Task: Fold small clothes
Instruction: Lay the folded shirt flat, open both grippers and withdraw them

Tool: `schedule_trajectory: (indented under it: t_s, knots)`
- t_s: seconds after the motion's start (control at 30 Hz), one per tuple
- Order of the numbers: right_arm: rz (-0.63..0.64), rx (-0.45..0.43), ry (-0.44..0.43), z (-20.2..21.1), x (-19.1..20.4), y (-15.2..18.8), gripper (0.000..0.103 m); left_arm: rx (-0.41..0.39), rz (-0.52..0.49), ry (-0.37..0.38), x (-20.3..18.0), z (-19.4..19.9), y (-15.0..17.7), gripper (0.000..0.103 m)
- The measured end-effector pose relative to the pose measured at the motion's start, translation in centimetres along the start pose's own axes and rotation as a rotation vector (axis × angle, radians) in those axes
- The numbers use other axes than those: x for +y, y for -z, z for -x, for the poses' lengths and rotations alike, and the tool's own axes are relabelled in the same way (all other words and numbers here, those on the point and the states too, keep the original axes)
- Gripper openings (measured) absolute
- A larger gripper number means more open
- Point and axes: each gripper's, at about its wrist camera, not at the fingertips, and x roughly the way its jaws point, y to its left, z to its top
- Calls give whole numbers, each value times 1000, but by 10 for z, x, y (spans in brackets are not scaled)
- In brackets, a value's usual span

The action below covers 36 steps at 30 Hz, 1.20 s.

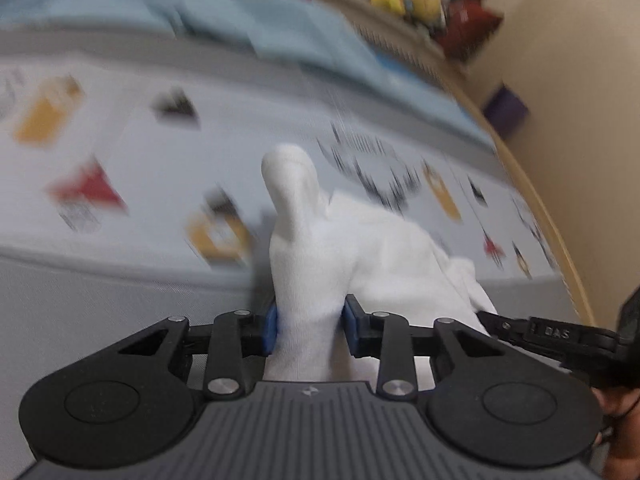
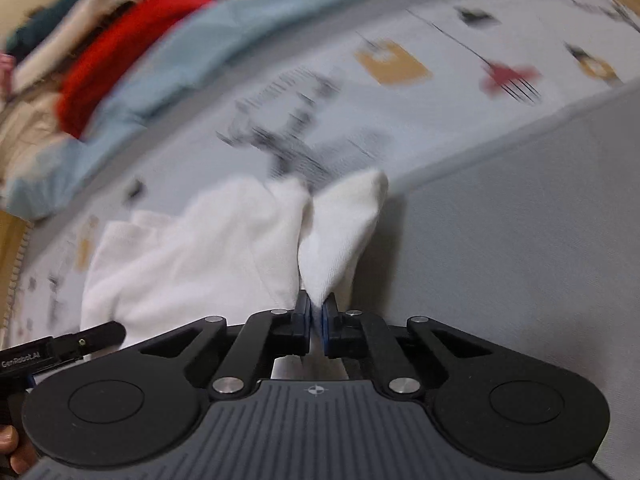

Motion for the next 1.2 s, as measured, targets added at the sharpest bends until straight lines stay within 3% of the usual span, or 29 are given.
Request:
schedule_trajectory:
  t_s: [0.07,0.13,0.27,0.33,0.4,0.47,0.57,0.6,0.67,0.73,0.83,0.9,0.93,0.97,1.03,1.13,1.2]
  knots:
    - [28,-58,-10,-4,25,-5,9,-80,9,-89,15,16,-8,52]
    - [34,-106,16,-7,45,-7,10,-103,39,-118,35,30,-14,56]
    - [139,-170,69,2,71,-8,12,-17,86,-2,55,40,-12,56]
    - [208,-183,17,10,79,-7,14,49,70,27,54,34,-3,51]
    - [246,-118,-75,10,82,-2,21,175,52,24,56,15,12,41]
    - [300,-9,-70,-4,82,6,21,327,-25,-95,56,-5,35,34]
    - [352,195,145,-40,69,26,34,310,-51,-114,53,4,45,34]
    - [333,227,188,-46,62,29,32,315,-42,-113,53,7,47,34]
    - [304,251,259,-49,50,29,31,359,-41,-123,55,11,55,34]
    - [292,218,277,-40,46,23,32,396,-52,-139,55,14,63,35]
    - [236,99,260,-10,45,14,32,367,-111,-167,43,34,64,36]
    - [222,15,235,17,48,11,33,307,-144,-192,34,59,62,39]
    - [228,-24,230,31,51,11,34,268,-153,-198,28,73,61,46]
    - [237,-56,224,44,57,12,38,218,-159,-199,21,89,60,54]
    - [255,-127,192,75,65,19,49,108,-173,-208,5,121,63,80]
    - [317,-226,163,117,83,39,65,-19,-186,-186,-24,158,74,85]
    - [362,-265,162,139,92,63,83,-80,-161,-156,-36,178,91,87]
